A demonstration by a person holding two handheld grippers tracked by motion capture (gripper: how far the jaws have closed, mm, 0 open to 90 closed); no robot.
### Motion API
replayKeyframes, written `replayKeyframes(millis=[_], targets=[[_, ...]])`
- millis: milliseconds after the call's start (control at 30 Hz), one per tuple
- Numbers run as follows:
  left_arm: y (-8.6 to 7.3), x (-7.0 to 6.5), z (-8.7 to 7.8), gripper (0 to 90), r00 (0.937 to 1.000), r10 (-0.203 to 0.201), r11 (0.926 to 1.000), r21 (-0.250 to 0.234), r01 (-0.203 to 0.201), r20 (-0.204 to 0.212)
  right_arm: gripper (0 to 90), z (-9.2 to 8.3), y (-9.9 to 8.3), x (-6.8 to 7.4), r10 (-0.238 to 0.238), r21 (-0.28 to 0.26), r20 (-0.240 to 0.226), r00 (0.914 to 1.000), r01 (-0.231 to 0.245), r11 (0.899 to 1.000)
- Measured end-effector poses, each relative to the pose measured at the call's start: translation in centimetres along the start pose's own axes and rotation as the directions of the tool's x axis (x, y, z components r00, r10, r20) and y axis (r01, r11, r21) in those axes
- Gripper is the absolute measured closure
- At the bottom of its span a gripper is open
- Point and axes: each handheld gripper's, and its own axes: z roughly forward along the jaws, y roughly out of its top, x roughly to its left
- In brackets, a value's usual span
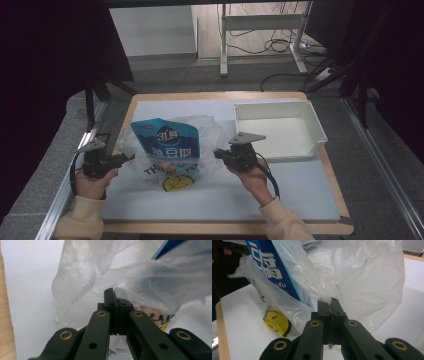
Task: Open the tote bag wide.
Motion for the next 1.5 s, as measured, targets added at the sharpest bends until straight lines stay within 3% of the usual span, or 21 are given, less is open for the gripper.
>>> replayKeyframes(millis=[667, 1033, 1500], targets=[[-1.2, 0.9, 1.9, 89.9, 0.9999, -0.016, 0.9979, 0.064, 0.016, -0.002, 88.9, 1.9, -1.7, -0.5, 0.013, 0.090, 0.012, 0.9998, -0.014, 0.996], [-2.2, 1.4, 3.3, 89.9, 0.9994, -0.034, 0.9937, 0.107, 0.034, 0.000, 88.8, 3.9, -3.3, -1.0, 0.030, 0.177, 0.013, 0.9995, -0.031, 0.984], [-4.3, 2.0, 5.1, 90.0, 0.9988, -0.044, 0.9792, 0.197, 0.047, -0.020, 88.9, 5.0, -4.5, -1.2, 0.026, 0.262, 0.027, 0.9993, -0.032, 0.965]])
